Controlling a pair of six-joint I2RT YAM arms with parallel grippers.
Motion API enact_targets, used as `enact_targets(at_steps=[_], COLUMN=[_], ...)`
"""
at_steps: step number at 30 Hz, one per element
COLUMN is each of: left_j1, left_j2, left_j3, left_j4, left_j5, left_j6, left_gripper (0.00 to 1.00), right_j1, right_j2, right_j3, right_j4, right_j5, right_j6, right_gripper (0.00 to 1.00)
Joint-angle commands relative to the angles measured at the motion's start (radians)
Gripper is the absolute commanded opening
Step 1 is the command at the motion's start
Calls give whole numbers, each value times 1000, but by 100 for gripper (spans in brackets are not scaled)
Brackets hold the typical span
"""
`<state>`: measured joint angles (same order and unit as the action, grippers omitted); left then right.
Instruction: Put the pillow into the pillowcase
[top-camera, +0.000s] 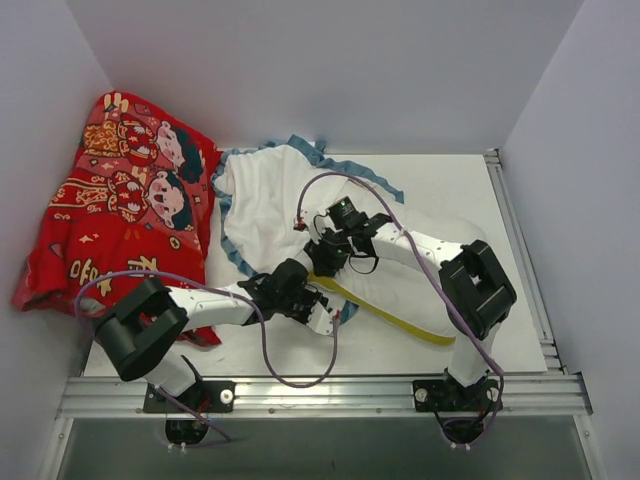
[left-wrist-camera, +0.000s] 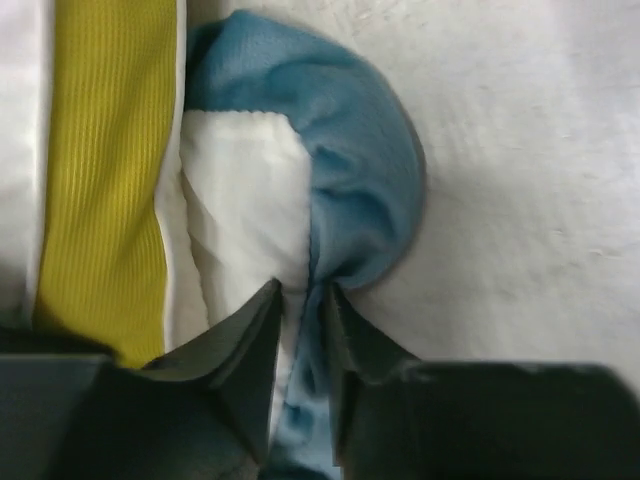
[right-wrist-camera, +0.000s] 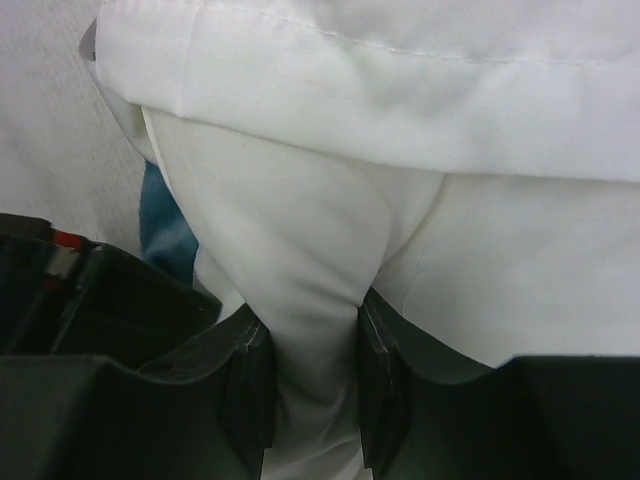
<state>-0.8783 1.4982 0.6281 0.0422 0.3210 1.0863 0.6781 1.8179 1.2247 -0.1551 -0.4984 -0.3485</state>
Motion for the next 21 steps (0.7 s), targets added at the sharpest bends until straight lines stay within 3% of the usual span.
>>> enact_targets(at_steps=[1, 3, 4, 6, 10, 13, 18, 19, 21], left_j1=[-7, -8, -10, -39, -111, -154, -180, -180, -157], left_j2=[88, 73, 57, 18, -33, -78, -159, -177, -249], left_j3=[100, 136, 172, 225, 335, 323, 266, 269, 292], left_j4=[-2, -40, -85, -142, -202, -191, -174, -198, -211], left_j5=[-2, 126, 182, 324, 461, 487, 446, 426, 340], left_j6=[44, 40, 32, -29, -163, -226, -310, -325, -453], left_gripper=[27, 13, 0, 0, 0, 0, 0, 2, 28], right_j1=[-15, -25, -28, -35, -55, -69, -72, -75, -84], right_j2=[32, 47, 55, 86, 181, 225, 230, 227, 210], right_j3=[36, 59, 91, 140, 309, 344, 191, 164, 86], right_j4=[-100, -122, -129, -144, -149, -136, -60, -57, -46], right_j5=[-34, -45, -46, -43, -31, -19, 29, 27, 20], right_j6=[54, 71, 91, 115, 212, 319, 425, 430, 443], right_gripper=[0, 0, 0, 0, 0, 0, 0, 0, 0])
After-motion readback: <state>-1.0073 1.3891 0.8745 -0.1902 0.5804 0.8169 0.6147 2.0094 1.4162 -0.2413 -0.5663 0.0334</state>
